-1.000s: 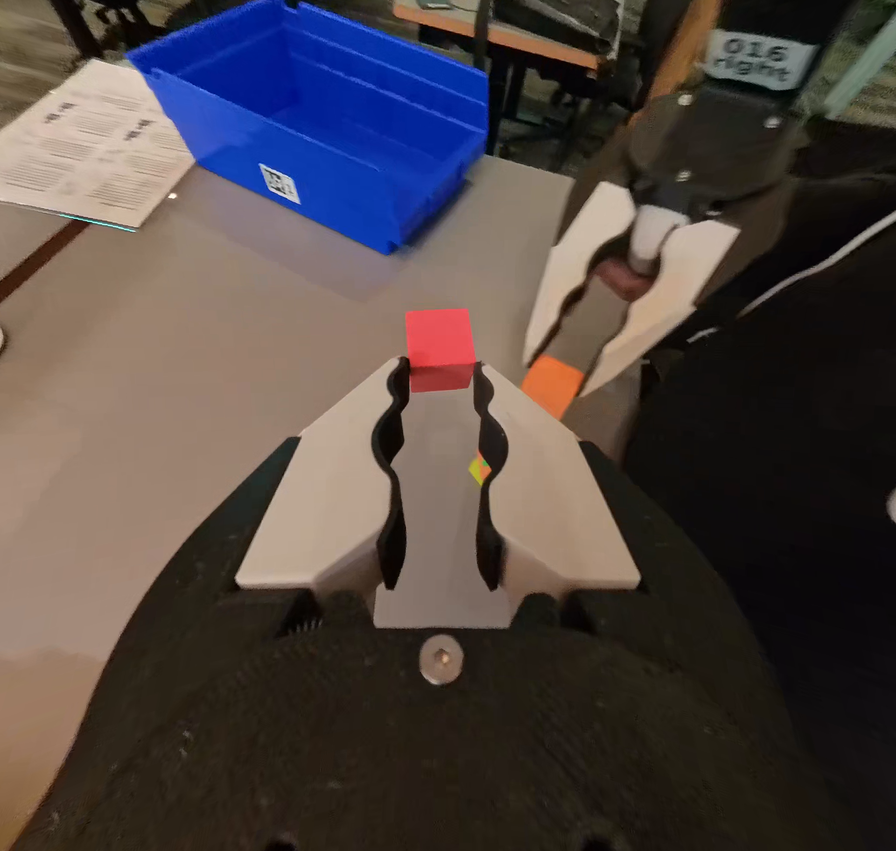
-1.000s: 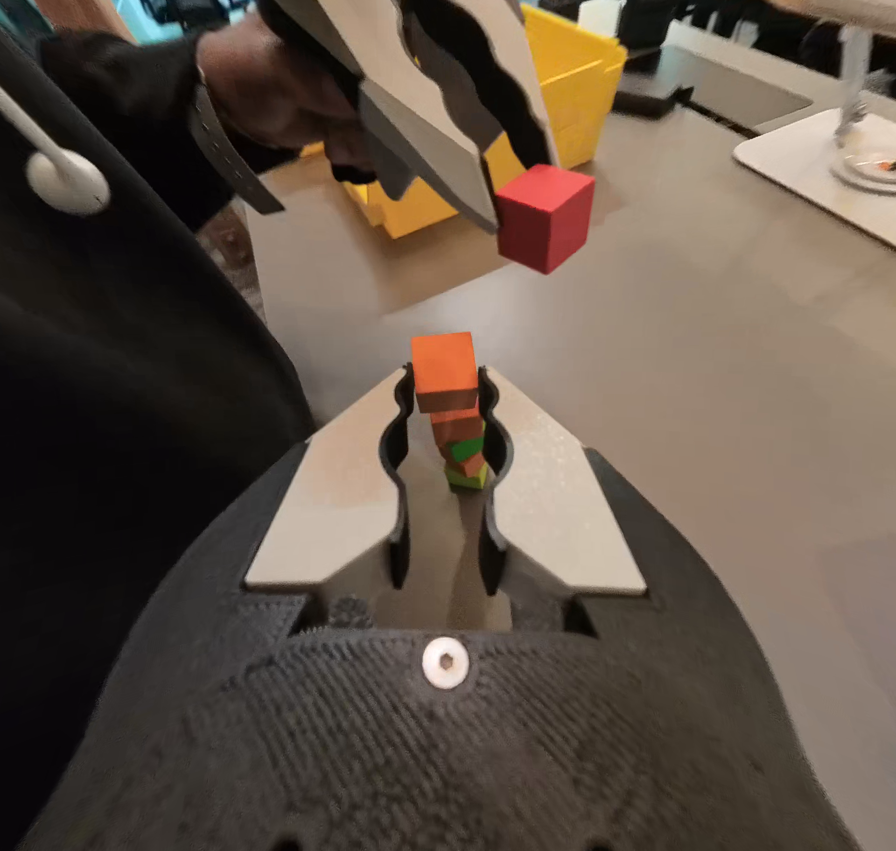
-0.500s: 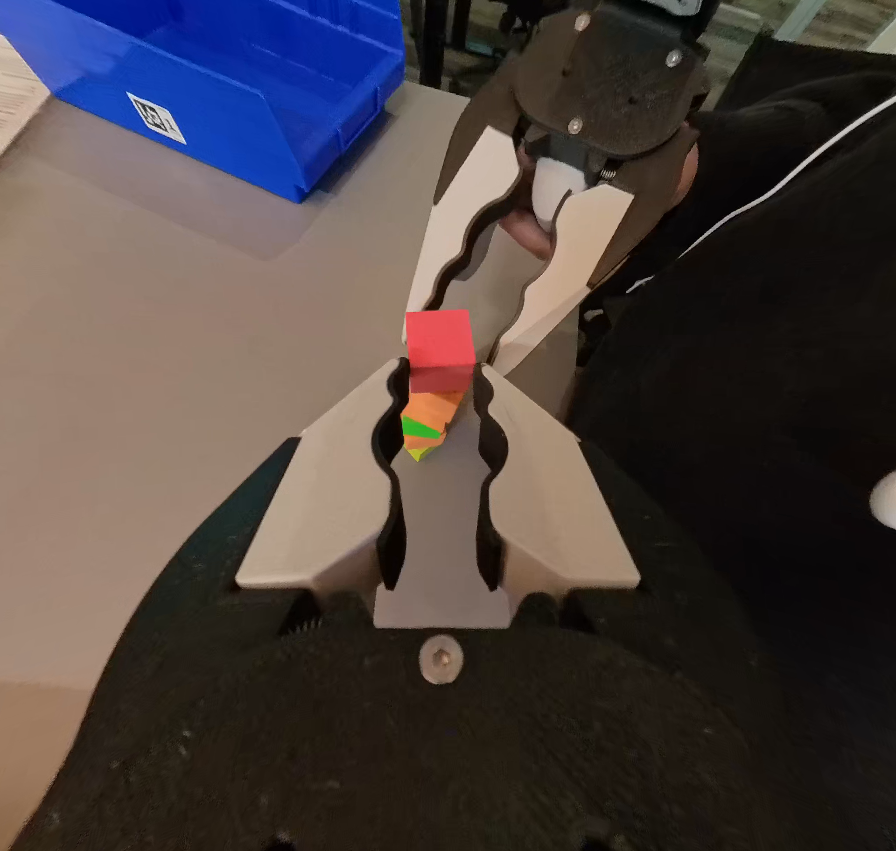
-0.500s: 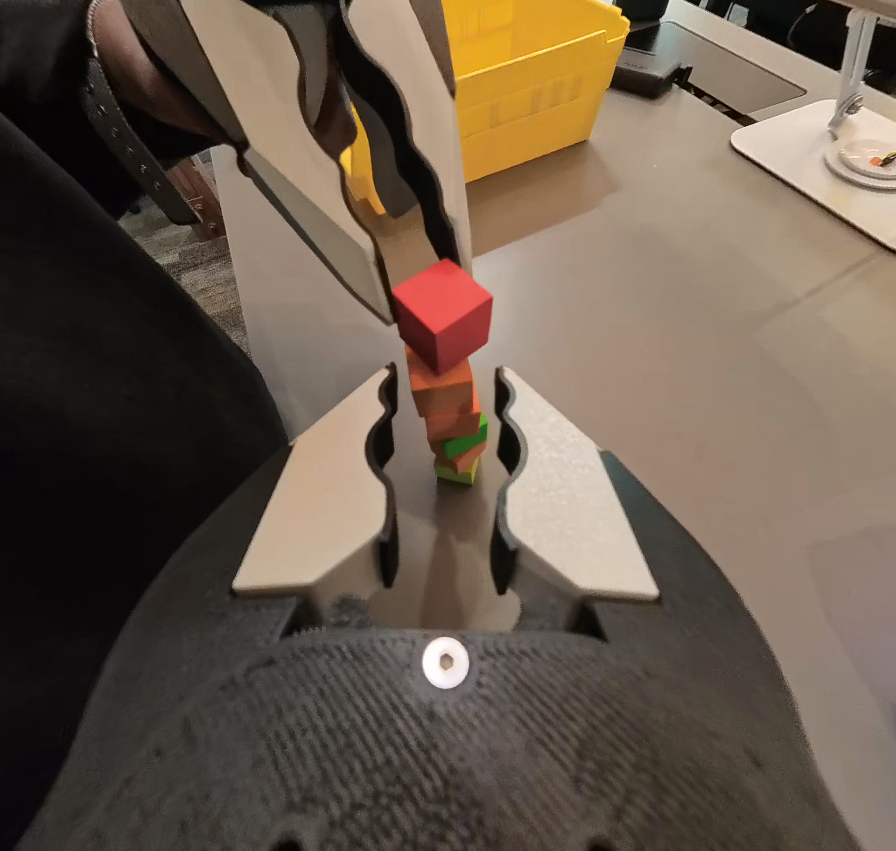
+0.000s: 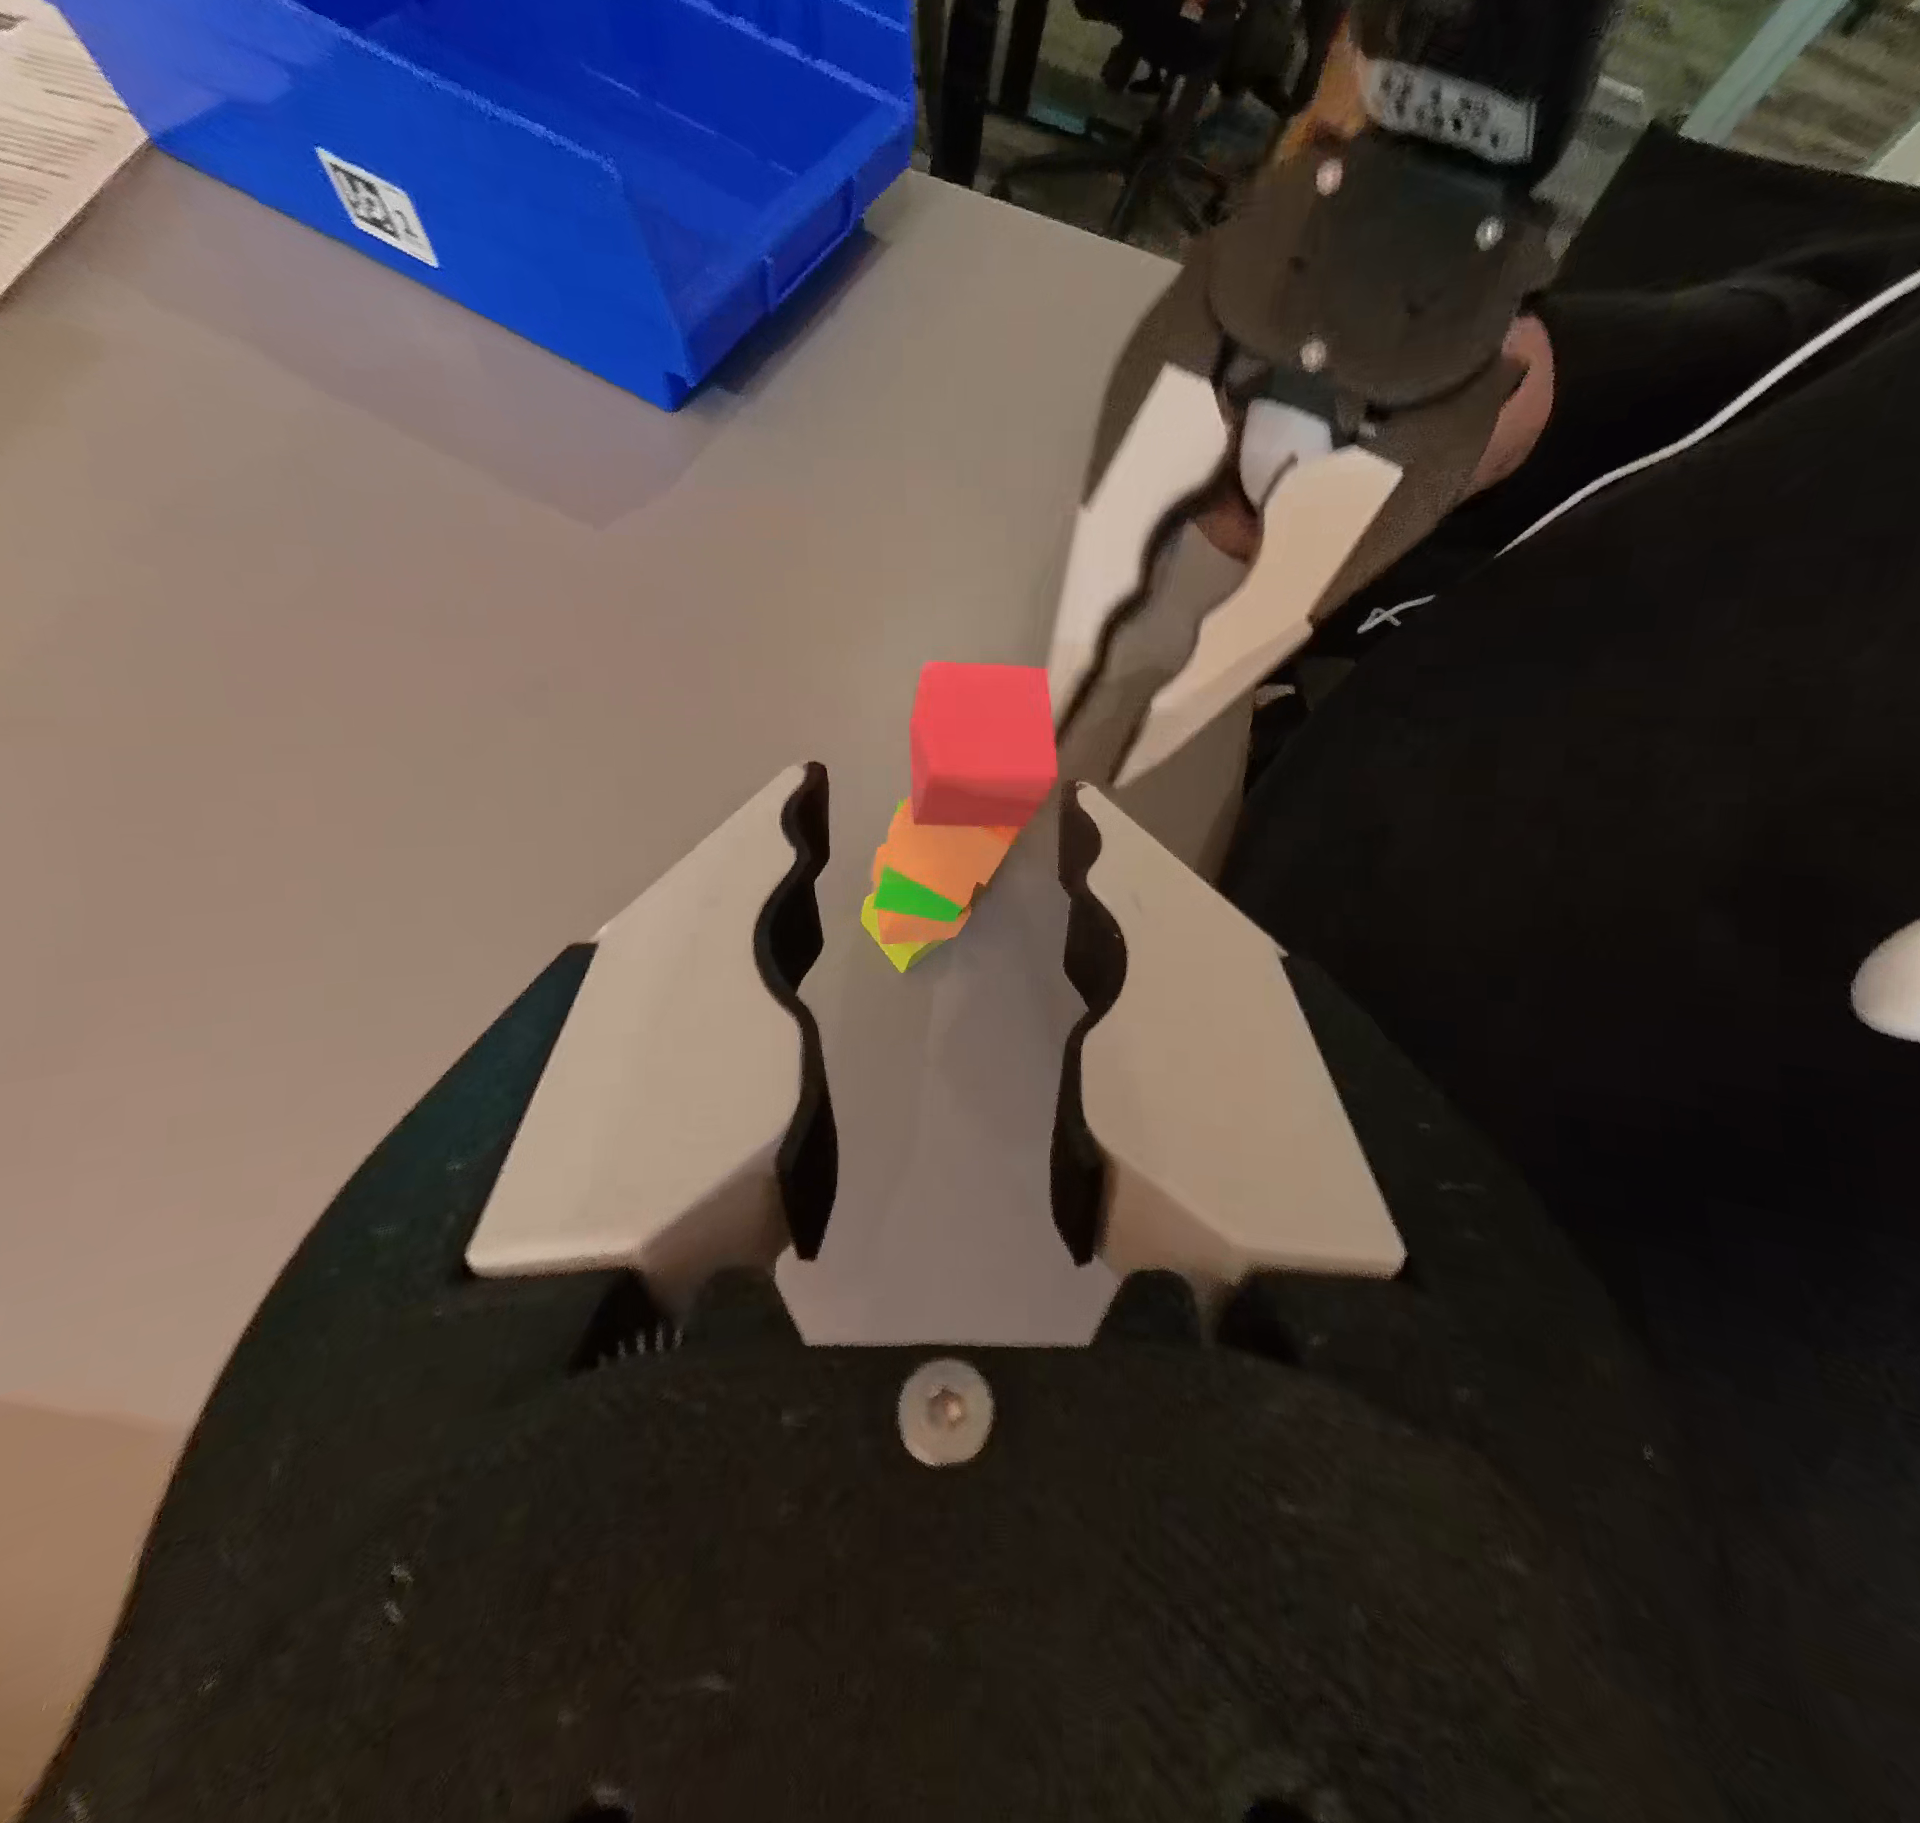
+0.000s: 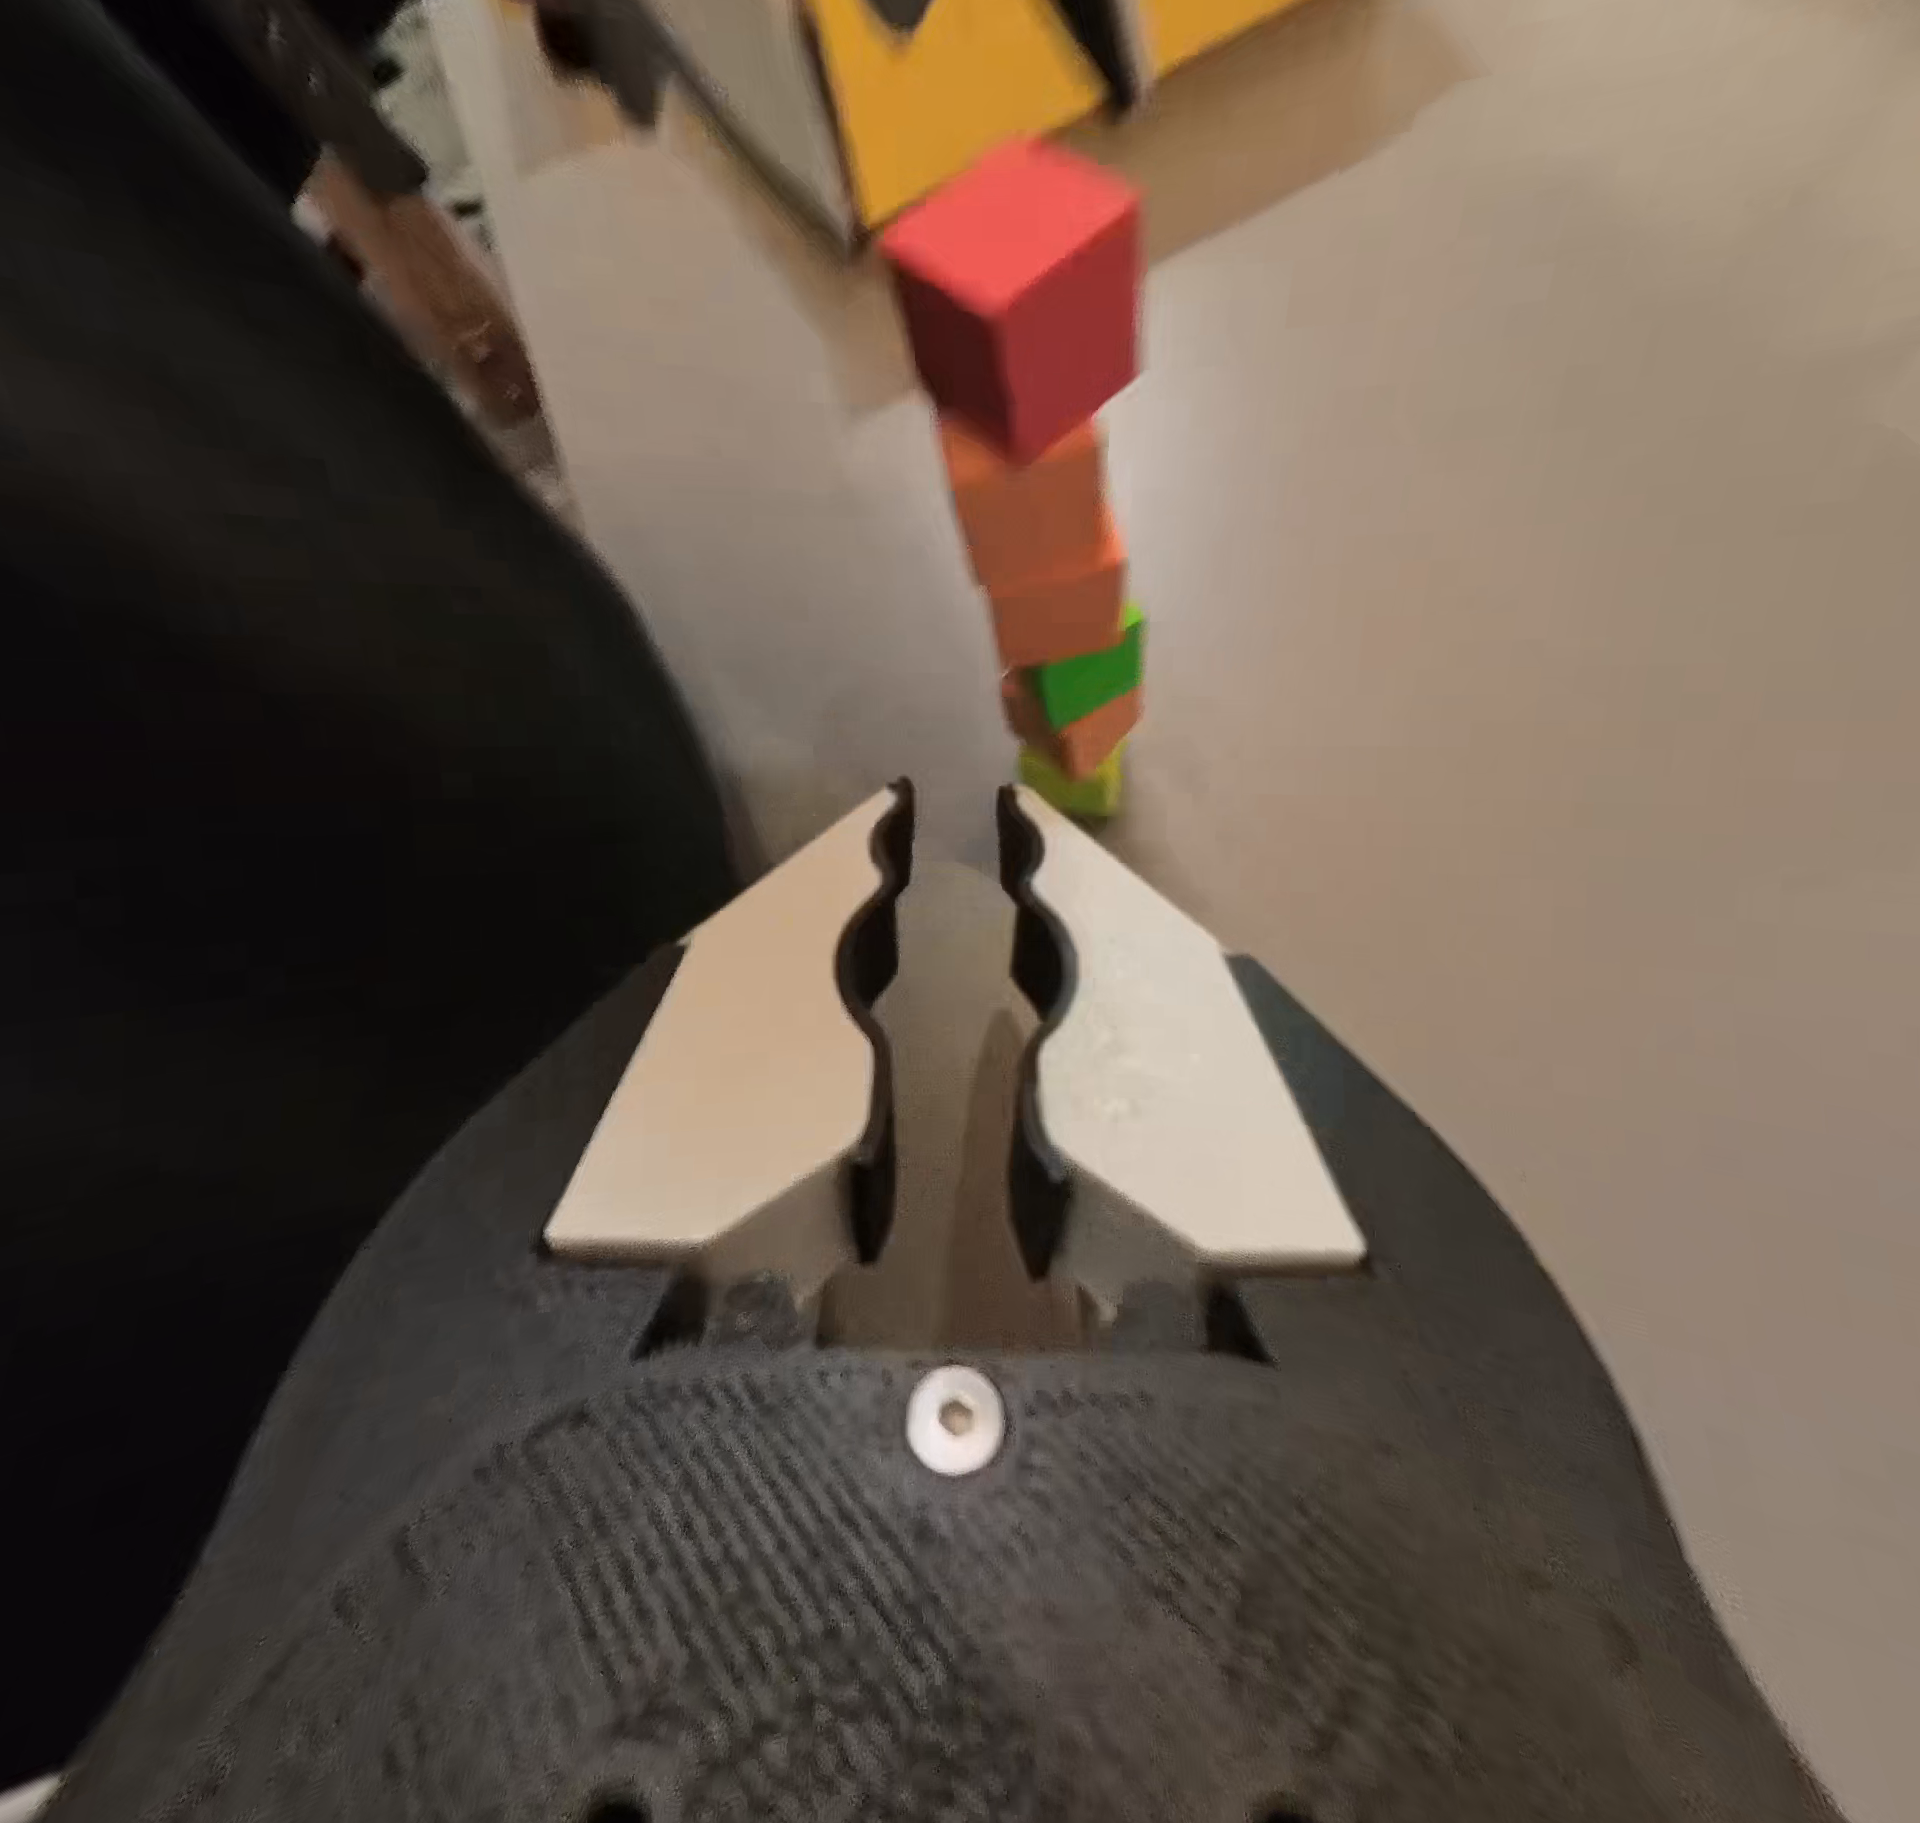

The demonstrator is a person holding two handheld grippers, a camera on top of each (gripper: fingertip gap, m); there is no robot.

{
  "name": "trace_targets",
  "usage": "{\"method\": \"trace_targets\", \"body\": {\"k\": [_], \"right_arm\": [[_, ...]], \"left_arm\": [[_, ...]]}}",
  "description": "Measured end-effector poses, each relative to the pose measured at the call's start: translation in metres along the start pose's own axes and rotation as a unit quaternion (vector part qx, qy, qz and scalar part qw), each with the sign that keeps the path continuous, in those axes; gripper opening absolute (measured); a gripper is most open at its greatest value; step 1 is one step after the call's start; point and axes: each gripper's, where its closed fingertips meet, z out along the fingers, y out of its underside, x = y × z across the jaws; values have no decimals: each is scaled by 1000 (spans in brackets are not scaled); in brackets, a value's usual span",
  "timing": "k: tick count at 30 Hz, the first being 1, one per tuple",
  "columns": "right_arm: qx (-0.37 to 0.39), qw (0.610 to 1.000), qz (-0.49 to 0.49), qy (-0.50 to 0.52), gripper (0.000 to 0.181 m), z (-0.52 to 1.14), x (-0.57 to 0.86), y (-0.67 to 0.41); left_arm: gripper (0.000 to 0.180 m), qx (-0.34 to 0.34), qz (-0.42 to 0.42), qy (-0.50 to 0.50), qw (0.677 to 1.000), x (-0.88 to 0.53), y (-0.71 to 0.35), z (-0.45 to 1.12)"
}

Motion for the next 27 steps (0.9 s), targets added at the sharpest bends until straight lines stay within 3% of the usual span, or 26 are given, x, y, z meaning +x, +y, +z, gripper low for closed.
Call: {"method": "trace_targets", "body": {"k": [3, 9, 13, 16, 21, 27], "right_arm": [[-32, 998, -9, -59, 9, 17, -23, 14], [-23, 991, -42, -124, 10, 42, -38, -11], [19, 999, 27, -9, 21, 43, 28, -36], [18, 996, 92, 5, 27, 32, 50, -33], [-44, 993, 89, 60, 26, 12, 68, 9], [-37, 991, 90, 88, 37, 16, 64, 18]], "left_arm": [[41, 14, -16, -14, 1000, -7, 0, -6], [41, 40, -31, -60, 997, -20, -1, -21], [41, 80, -25, -107, 991, -27, -11, -38], [41, 100, -33, -135, 985, -33, -12, -50], [40, 105, -66, -156, 980, -43, 1, -58], [38, 103, -78, -161, 978, -50, 7, -56]]}}
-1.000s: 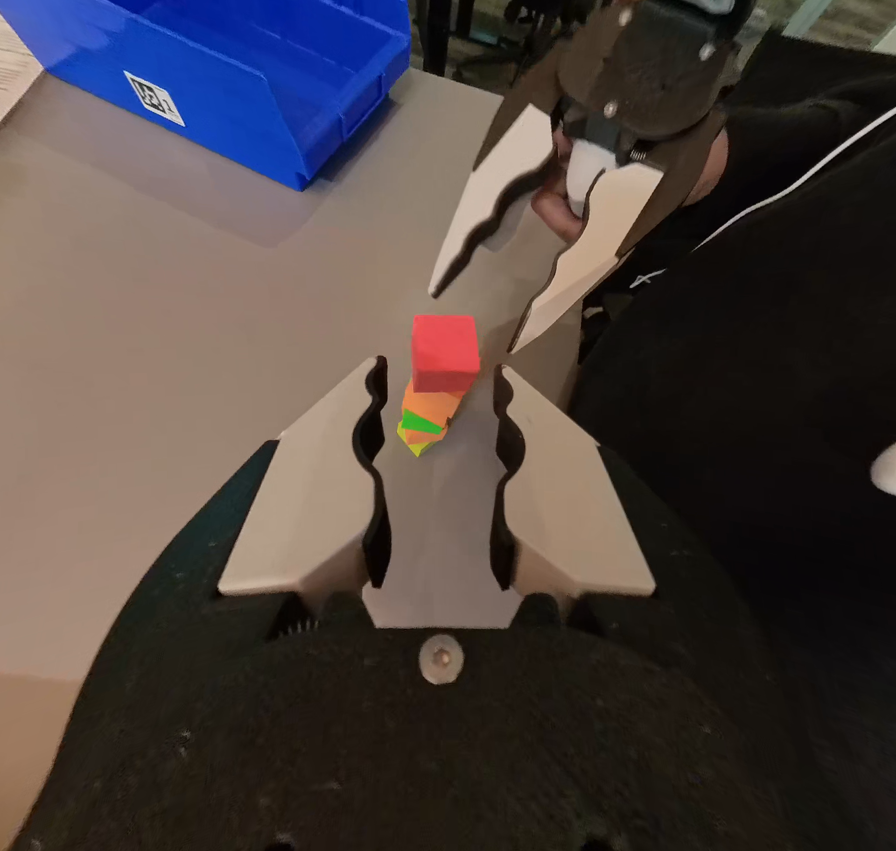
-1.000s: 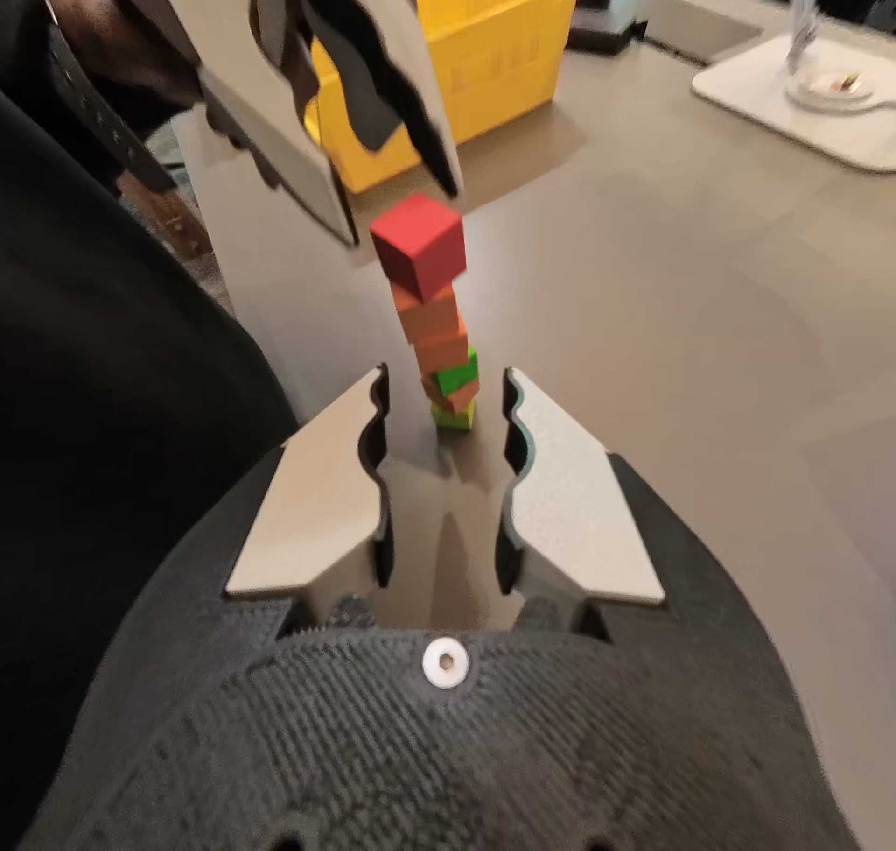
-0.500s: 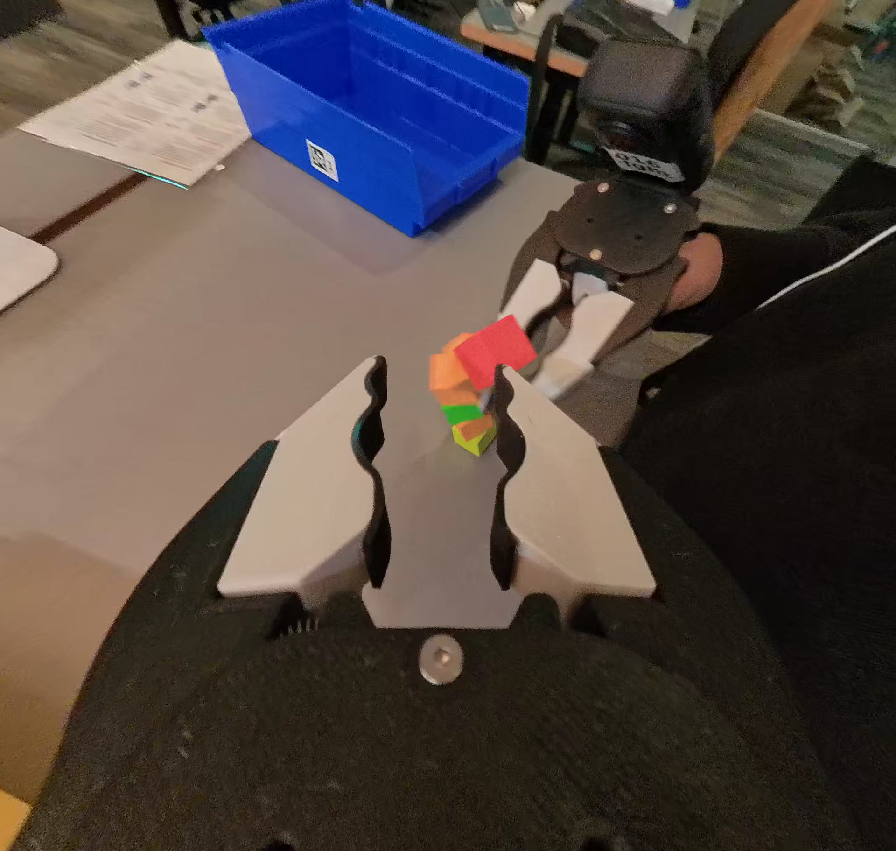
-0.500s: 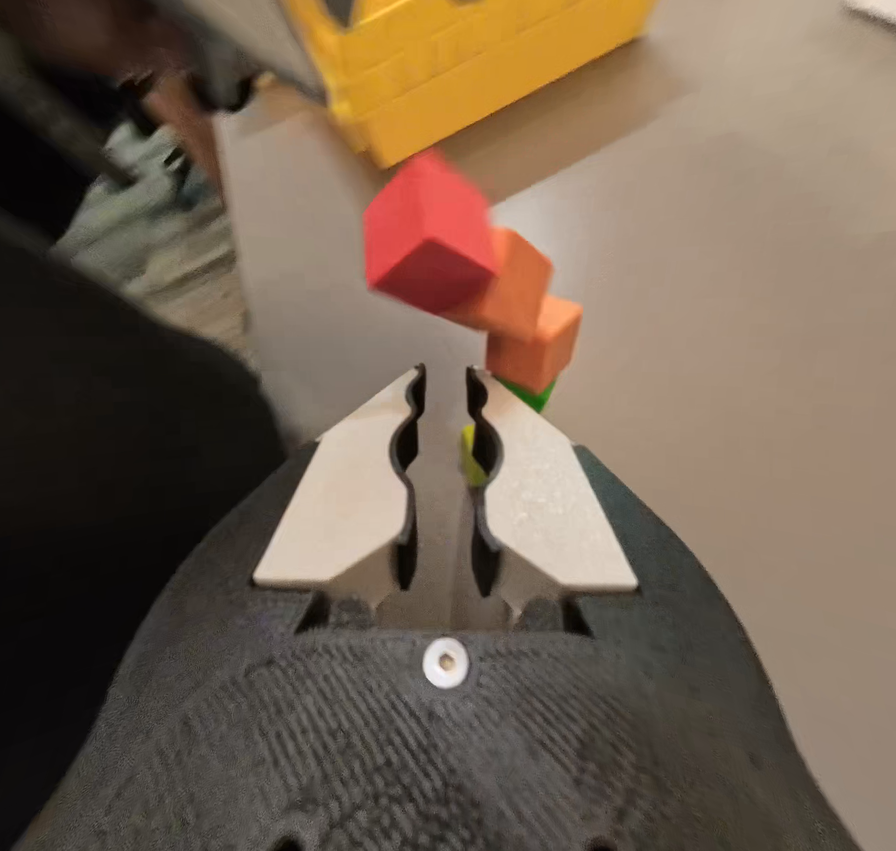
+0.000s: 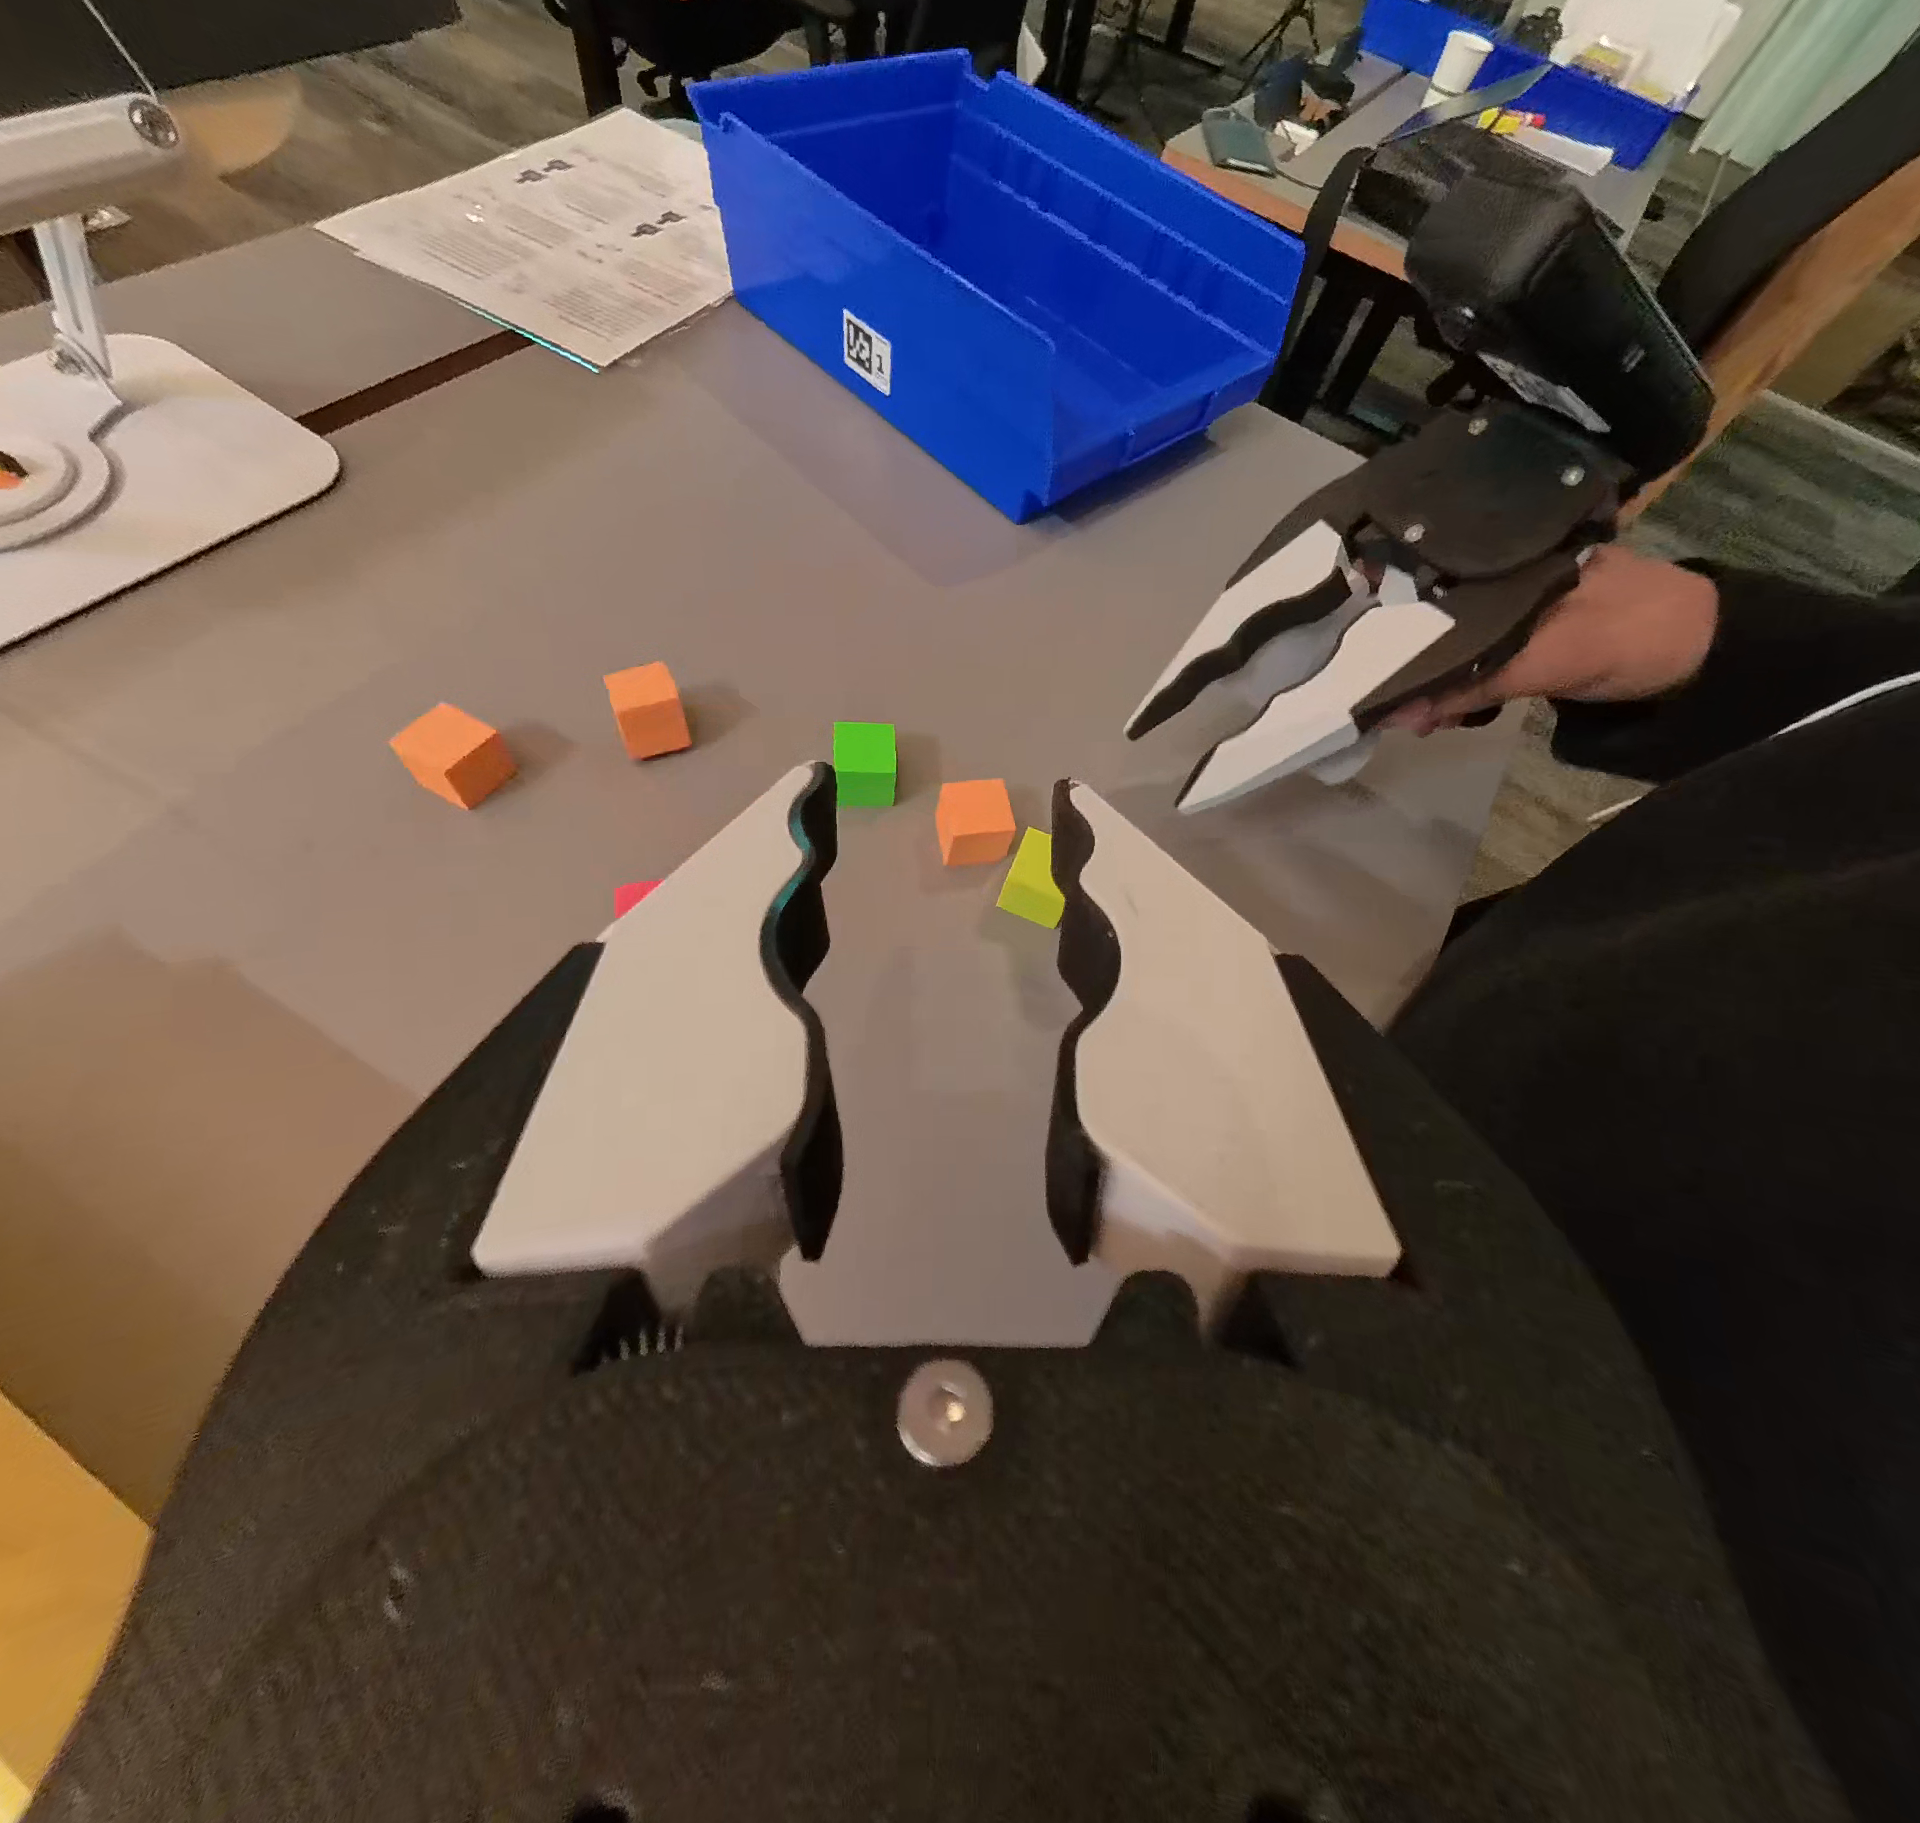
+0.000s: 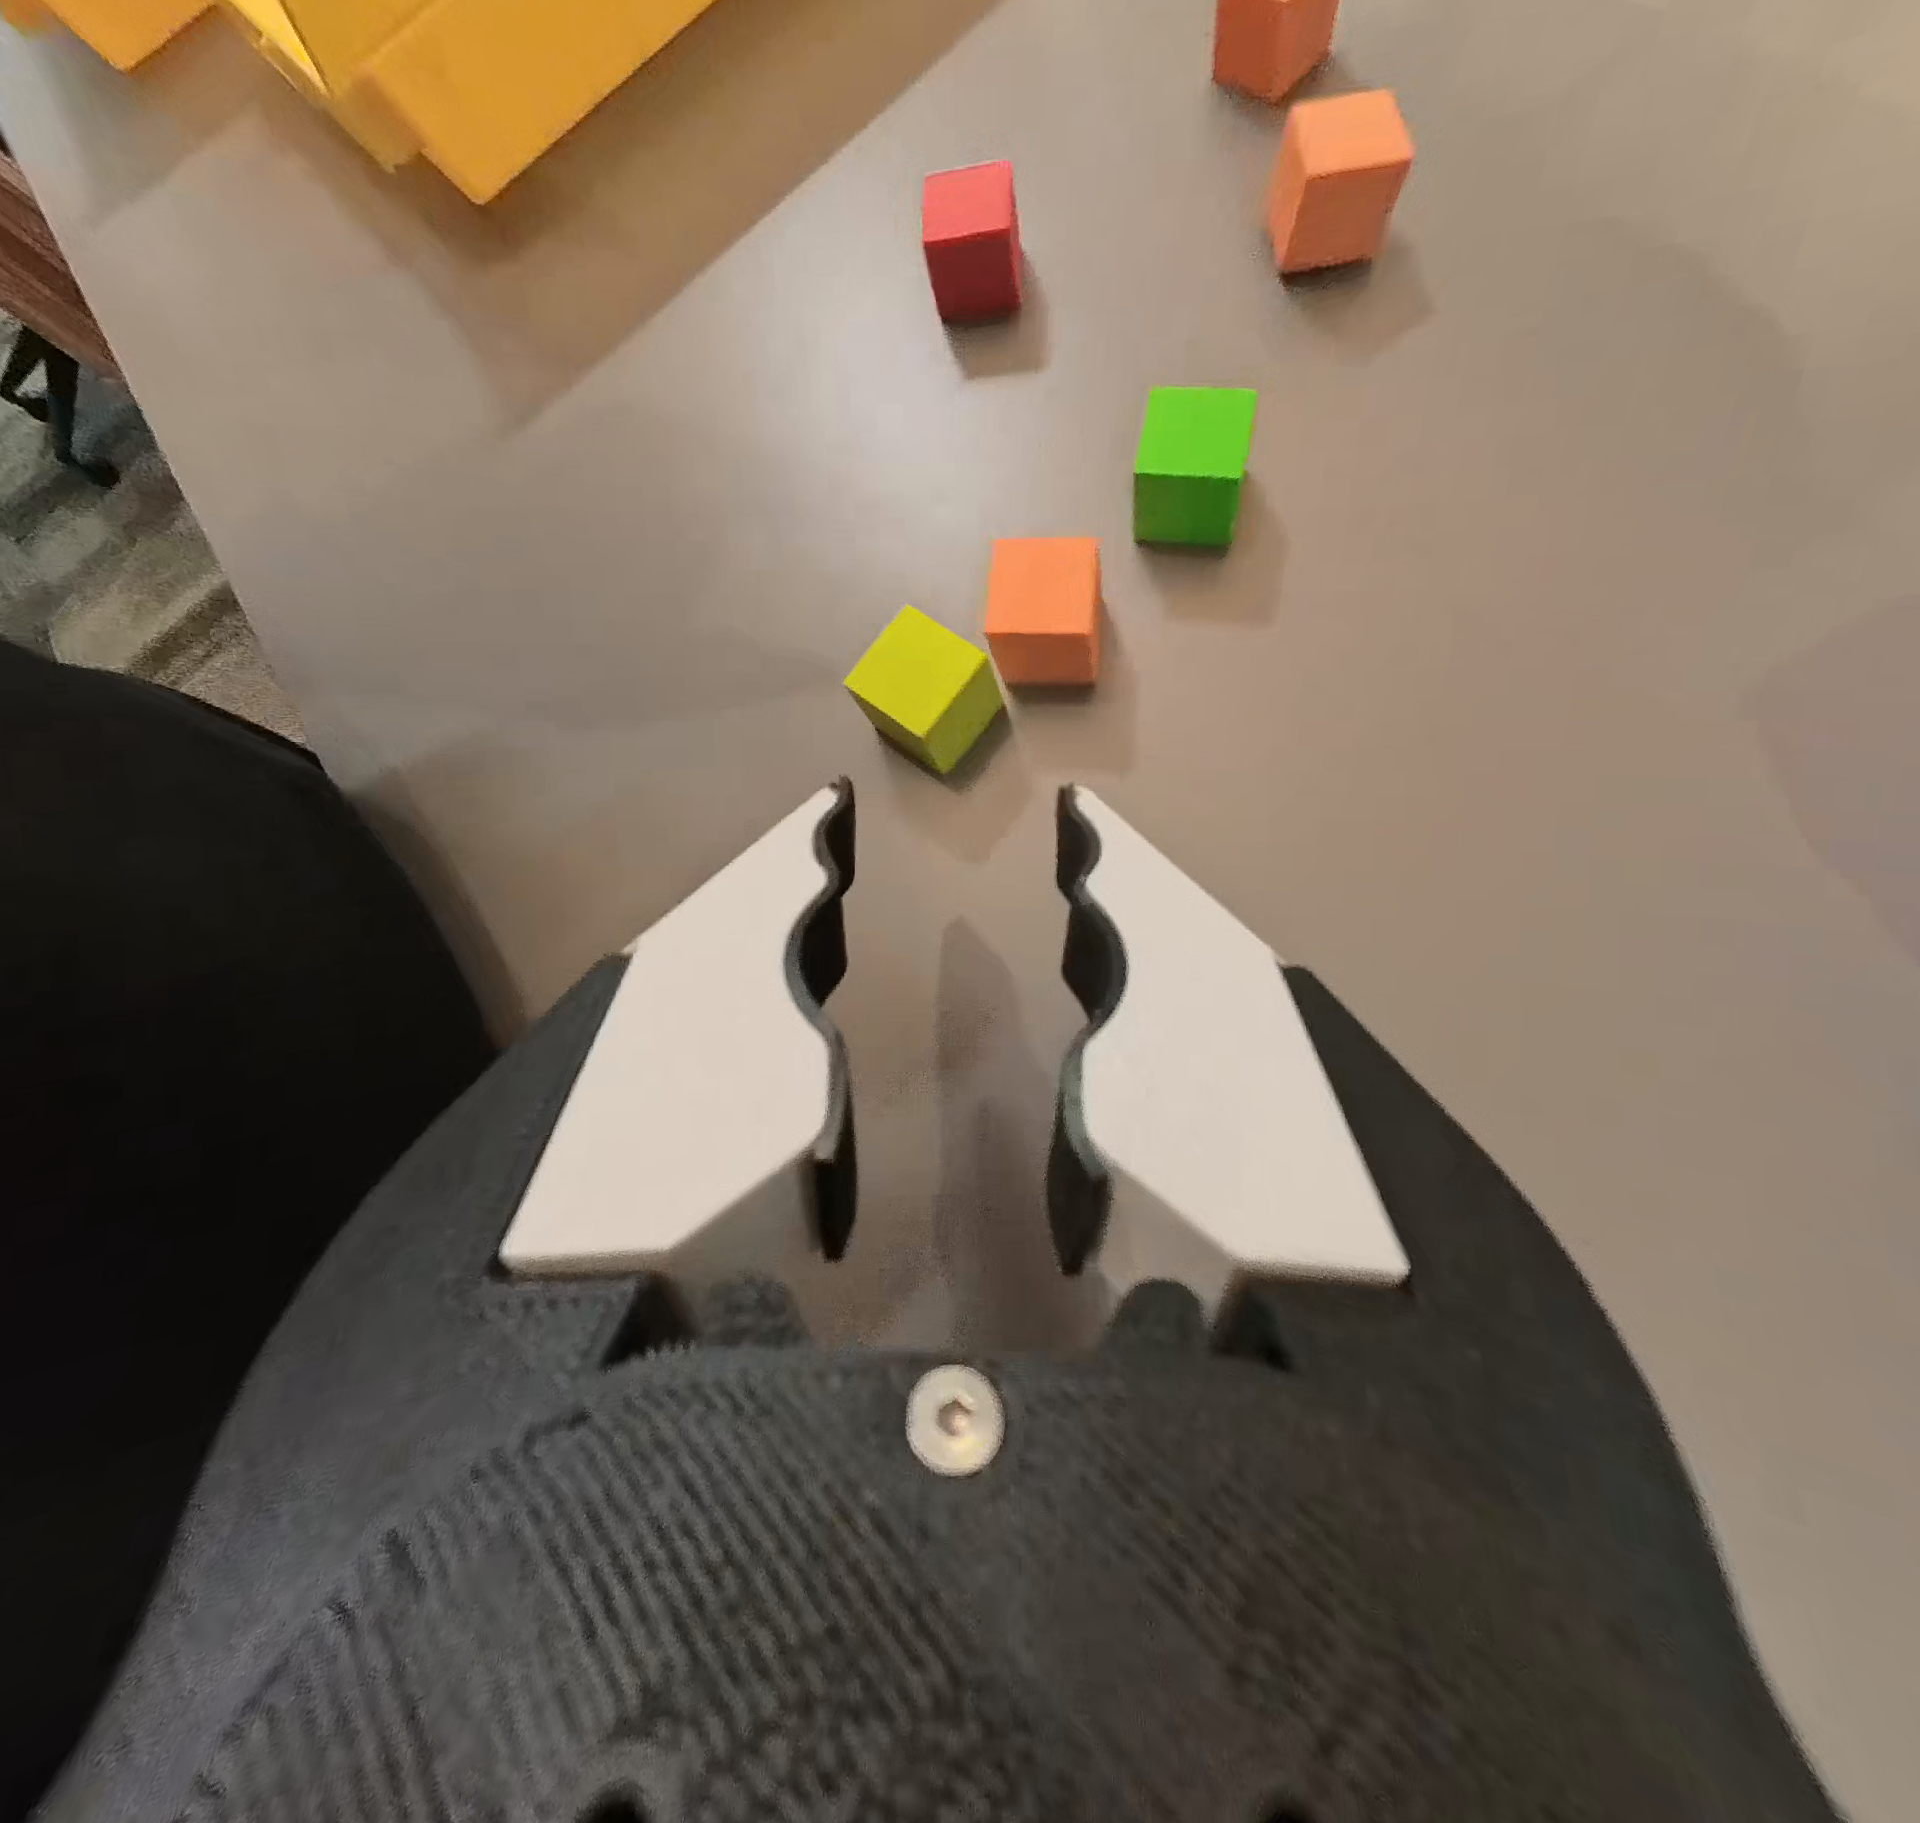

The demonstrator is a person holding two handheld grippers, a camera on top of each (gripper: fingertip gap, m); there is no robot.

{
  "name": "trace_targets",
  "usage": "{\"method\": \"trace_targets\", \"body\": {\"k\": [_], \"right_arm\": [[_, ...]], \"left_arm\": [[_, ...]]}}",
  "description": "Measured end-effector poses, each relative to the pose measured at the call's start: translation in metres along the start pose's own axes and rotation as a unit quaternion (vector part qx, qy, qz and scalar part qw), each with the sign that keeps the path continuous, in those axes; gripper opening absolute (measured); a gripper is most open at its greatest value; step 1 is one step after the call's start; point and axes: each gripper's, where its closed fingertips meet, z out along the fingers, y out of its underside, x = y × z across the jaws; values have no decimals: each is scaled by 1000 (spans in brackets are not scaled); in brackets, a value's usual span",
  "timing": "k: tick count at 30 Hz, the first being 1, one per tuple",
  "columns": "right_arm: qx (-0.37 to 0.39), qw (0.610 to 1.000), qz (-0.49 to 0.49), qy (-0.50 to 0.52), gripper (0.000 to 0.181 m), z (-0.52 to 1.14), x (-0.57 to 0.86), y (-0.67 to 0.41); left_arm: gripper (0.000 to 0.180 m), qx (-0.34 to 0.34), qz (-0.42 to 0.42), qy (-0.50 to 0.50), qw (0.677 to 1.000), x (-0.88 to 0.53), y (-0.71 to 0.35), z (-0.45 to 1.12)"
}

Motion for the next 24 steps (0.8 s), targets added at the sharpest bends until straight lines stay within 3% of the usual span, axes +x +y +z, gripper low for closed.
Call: {"method": "trace_targets", "body": {"k": [6, 8, 10, 17, 21, 24], "right_arm": [[-9, 998, -45, 35, 46, 41, -17, -11], [-33, 997, -45, 59, 32, 52, -11, -5], [-46, 997, -30, 62, 31, 54, -9, -2], [41, 995, 11, 93, 30, 15, 4, -42], [35, 994, 13, 103, 31, 30, 13, -50], [1, 994, 23, 108, 34, 49, 15, -34]], "left_arm": [[37, -7, -10, 11, 1000, -1, 5, 9], [37, -8, -21, 22, 1000, 1, 9, 13], [37, -11, -30, 33, 999, 4, 14, 17], [37, -32, -39, 28, 998, -7, 33, 21], [40, -83, -125, -26, 988, -43, 57, 32], [48, -76, -162, -60, 982, -69, 64, 42]]}}
